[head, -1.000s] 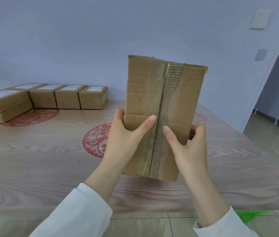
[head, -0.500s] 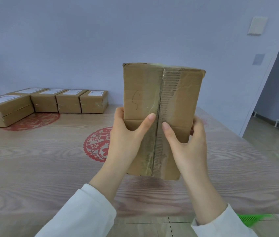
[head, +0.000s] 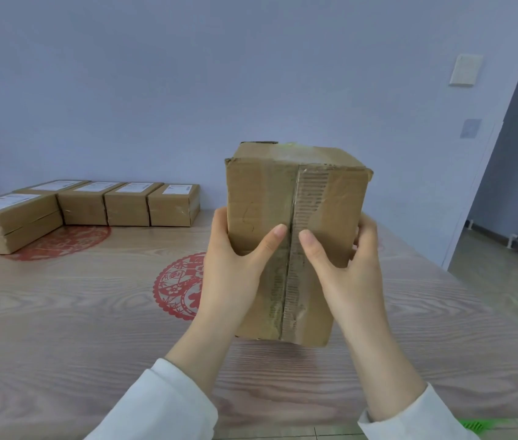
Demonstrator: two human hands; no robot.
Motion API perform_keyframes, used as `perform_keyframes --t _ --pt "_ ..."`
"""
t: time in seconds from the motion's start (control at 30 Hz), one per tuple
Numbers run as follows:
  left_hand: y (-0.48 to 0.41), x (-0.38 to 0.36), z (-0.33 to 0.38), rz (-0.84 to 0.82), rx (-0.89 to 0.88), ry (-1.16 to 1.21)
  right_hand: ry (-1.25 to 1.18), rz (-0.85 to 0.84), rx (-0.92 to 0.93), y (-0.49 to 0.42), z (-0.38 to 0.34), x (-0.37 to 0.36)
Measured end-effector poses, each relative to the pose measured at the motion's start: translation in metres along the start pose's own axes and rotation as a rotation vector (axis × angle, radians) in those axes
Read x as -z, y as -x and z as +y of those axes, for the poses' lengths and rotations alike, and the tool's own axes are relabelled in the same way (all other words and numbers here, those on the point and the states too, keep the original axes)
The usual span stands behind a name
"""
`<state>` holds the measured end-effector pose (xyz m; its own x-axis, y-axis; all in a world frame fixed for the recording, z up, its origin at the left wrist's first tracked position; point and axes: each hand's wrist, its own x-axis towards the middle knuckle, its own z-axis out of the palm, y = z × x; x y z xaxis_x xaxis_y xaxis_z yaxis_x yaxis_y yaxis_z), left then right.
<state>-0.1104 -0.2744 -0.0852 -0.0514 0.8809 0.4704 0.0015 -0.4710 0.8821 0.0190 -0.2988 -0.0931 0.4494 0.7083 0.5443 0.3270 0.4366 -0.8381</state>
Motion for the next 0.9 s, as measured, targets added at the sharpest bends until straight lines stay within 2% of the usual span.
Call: perform_keyframes --t 0.17,0.37,0.6,0.77,0.9 --pt "0.003 0.001 0.003 0.008 0.012 -0.007 -0.001 0.011 -0.003 0.000 0.001 0.000" --pt "-0.003 0.005 0.011 0.096 0.010 -0.024 -0.019 -0.039 0.035 0.002 -0.003 -0.002" --pt "0.001 0.004 0.012 0.042 -0.015 -0.034 -0.056 0.027 0.039 -0.002 -0.011 -0.005" --pt "-0.004 0.004 0.018 0.067 -0.032 0.003 -0.040 0.007 0.065 -0.002 -0.009 -0.003" --pt "-0.004 0.003 0.020 0.062 -0.056 -0.026 -0.119 0.006 0.049 -0.003 -0.017 0.000"
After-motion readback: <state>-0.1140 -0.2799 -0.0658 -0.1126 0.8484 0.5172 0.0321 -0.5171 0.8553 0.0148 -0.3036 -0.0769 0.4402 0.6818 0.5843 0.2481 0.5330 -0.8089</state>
